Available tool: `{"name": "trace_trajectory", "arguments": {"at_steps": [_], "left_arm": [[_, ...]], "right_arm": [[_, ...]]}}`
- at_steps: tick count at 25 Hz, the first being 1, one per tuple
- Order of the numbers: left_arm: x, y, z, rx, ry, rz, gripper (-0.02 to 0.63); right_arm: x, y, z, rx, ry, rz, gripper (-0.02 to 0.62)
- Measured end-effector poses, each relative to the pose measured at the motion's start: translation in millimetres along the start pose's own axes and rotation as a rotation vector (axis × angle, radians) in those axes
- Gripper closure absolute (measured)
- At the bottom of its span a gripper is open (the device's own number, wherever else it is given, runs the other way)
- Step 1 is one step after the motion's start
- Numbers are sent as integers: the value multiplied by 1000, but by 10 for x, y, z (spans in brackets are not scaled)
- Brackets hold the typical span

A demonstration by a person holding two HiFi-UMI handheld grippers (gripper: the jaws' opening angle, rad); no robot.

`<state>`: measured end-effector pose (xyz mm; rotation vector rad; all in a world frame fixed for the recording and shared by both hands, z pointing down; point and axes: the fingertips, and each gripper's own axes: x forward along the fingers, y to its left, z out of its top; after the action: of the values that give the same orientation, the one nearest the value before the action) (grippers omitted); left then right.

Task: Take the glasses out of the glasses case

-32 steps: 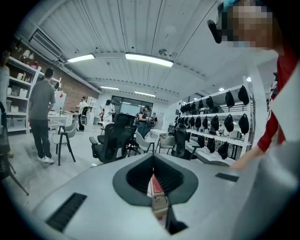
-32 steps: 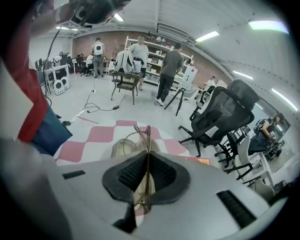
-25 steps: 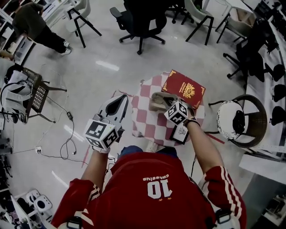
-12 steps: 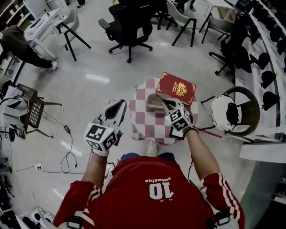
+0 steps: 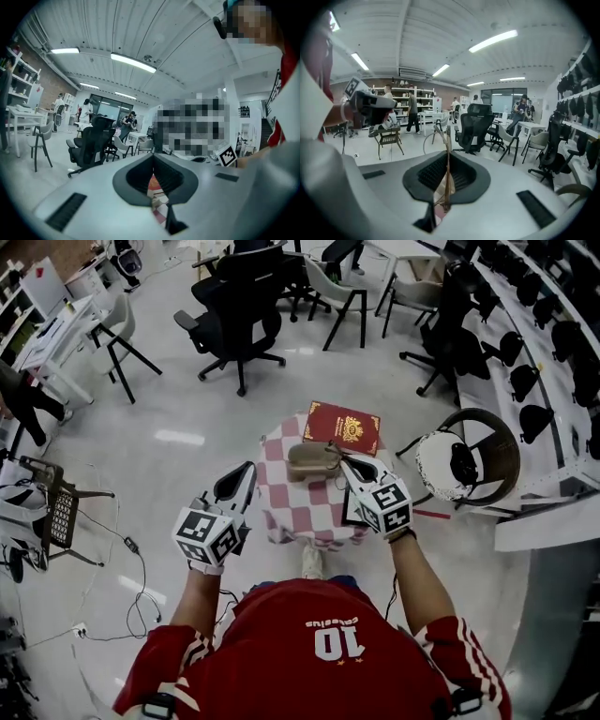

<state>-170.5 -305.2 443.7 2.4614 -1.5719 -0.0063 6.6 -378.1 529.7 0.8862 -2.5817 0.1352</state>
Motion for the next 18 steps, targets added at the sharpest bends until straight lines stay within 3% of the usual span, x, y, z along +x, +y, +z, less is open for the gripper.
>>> {"name": "trace_trajectory", "arguments": {"at_steps": [14,18], "left_arm": [[-351,-477,312,54,-53,-103,598],[-446,-600,485,81,-73,-134,598]], "right_arm": [[-1267,413,634,164,-295,-130,565],[-1580,611,817,164,-362,-155,565]]}}
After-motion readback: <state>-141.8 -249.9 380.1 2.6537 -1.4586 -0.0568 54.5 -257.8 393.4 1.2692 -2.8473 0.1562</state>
